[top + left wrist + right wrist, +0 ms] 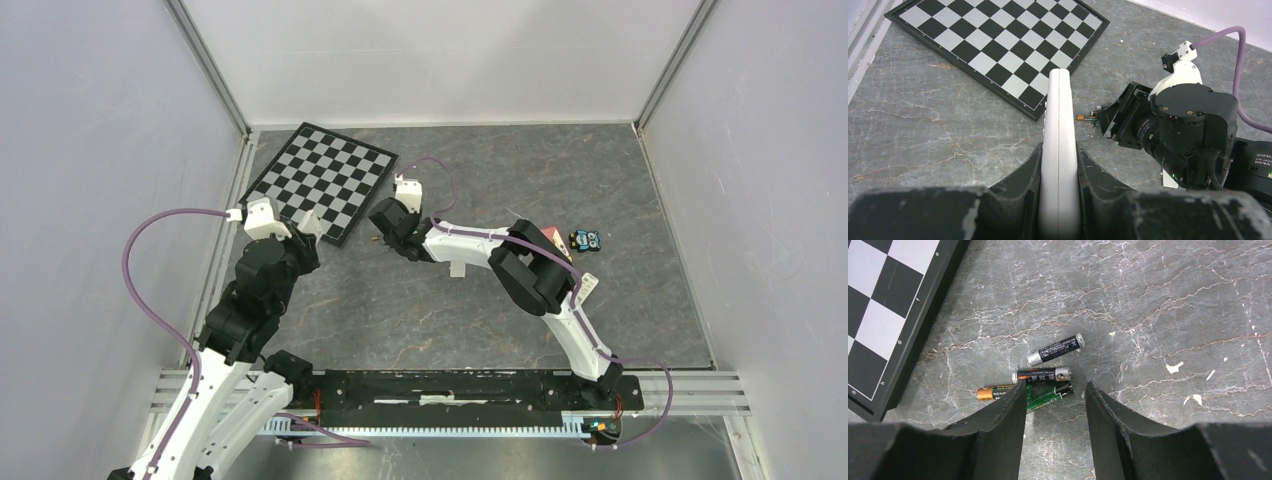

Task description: Load the batteries into the remote control

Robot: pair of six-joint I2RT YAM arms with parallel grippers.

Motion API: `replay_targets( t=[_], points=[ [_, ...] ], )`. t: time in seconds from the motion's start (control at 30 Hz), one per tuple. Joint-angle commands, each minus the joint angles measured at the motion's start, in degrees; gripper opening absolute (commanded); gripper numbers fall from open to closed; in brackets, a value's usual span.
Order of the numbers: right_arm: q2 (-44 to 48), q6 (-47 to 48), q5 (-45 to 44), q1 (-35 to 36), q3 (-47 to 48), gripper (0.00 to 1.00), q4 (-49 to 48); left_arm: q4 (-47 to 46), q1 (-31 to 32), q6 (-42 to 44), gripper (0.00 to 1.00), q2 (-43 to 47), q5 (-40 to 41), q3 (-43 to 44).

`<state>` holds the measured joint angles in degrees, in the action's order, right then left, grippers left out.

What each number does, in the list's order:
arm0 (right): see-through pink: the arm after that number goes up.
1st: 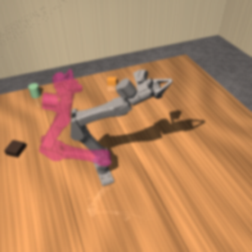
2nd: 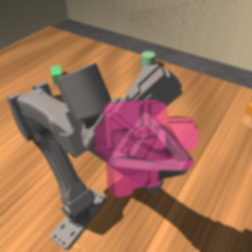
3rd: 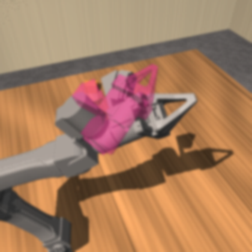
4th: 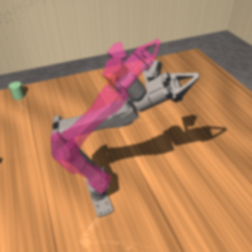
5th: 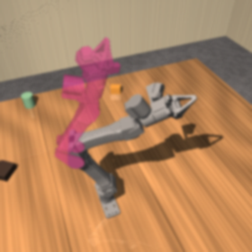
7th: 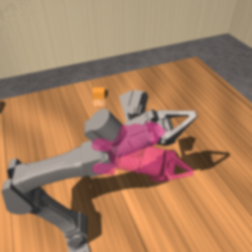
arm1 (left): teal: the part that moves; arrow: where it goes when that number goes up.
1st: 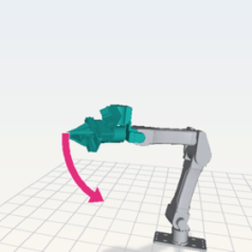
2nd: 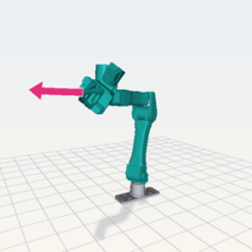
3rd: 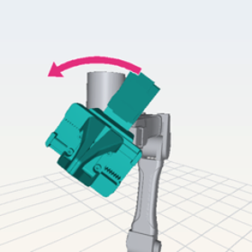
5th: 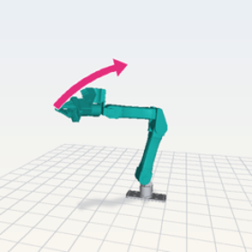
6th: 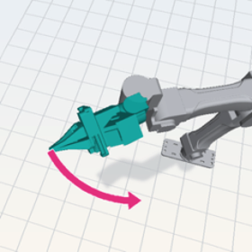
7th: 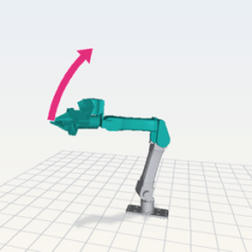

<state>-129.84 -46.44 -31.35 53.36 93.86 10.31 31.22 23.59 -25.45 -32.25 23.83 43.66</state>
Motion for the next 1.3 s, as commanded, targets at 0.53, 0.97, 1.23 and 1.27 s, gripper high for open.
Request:
replay_targets(
  t=[0.53,0.97,1.23,1.27],
  points=[
    [3.52,13.68,4.87,-0.04,-5.6,0.59,1.74,-1.98,-0.08,1.9,0.02,0.41,0.51,-0.15],
    [23.03,7.5,10.72,-0.14,-20.78,0.75,6.57,-1.96,-0.07,1.81,0.02,0.49,-2.59,0.03],
    [26.44,0.39,18.95,2.49,-29.03,0.62,3.08,-1.71,-0.11,1.6,0.02,1.12,-4.41,-0.05],
    [26.2,-0.35,19.41,2.74,-29.16,0.61,2.89,-1.63,-0.12,1.5,0.02,1.18,-4.42,-0.01]
  ],
)
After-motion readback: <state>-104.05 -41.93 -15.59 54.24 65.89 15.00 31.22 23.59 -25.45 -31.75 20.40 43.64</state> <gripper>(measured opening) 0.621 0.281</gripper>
